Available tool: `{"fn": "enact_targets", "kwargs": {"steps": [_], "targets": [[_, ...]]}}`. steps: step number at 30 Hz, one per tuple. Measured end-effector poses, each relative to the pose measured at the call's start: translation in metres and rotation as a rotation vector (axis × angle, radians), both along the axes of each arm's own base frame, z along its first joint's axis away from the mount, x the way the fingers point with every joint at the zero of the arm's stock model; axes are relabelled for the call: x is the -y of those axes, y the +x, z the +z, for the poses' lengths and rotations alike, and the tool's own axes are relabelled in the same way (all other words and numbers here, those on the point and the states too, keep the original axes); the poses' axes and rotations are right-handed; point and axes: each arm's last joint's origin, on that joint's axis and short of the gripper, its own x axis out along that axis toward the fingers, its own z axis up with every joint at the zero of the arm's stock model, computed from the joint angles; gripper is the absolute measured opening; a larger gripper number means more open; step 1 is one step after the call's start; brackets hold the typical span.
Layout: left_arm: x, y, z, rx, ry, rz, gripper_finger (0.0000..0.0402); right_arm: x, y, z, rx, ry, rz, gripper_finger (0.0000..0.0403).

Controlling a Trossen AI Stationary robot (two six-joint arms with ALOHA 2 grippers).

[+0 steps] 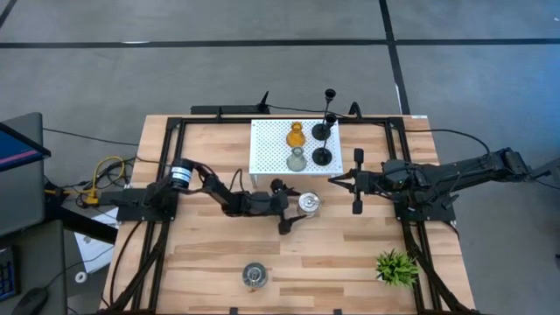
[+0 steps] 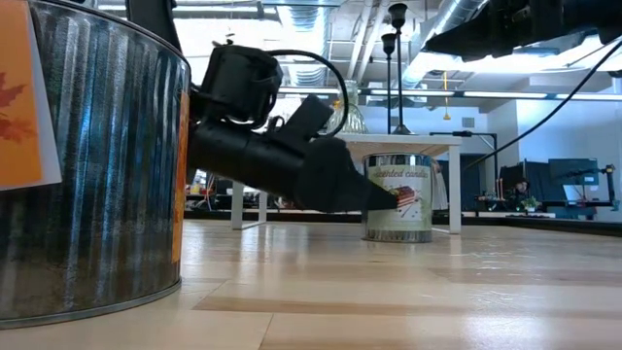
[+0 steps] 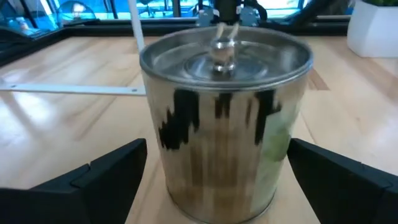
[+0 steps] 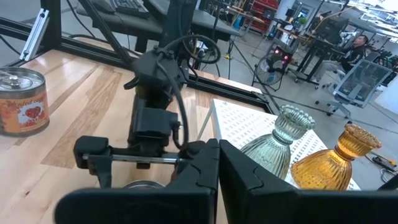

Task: Pick & Place candle stick holders
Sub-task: Put the green scented candle on the shelf

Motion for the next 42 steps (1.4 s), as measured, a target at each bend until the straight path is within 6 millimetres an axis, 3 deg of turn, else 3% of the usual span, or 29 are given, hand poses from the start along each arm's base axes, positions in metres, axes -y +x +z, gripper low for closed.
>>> {"fn": "enact_targets", "kwargs": {"steps": [5, 16, 26, 35, 42], "targets": [[-0.005, 0.01, 0.004, 0.032, -0.046, -0.037, 0.0388, 0.0, 0.0, 0.0, 0.001, 0.0, 0.0, 0.0], [-0.006, 0.039, -0.009, 0.038, -0.065, -0.108, 0.0388, 0.0, 0.0, 0.0, -0.004, 0.0, 0.0, 0.0], [-0.005, 0.046, -0.001, 0.066, -0.066, -0.11, 0.0387, 0.0, 0.0, -0.001, -0.01, -0.001, 0.0, 0.0], [-0.005, 0.046, -0.001, 0.068, -0.069, -0.11, 0.036, 0.0, 0.0, -0.001, -0.01, -0.001, 0.0, 0.0], [-0.001, 0.046, -0.001, 0.069, -0.077, -0.119, 0.0368, 0.0, 0.0, -0.002, -0.018, -0.002, 0.0, 0.0]]}}
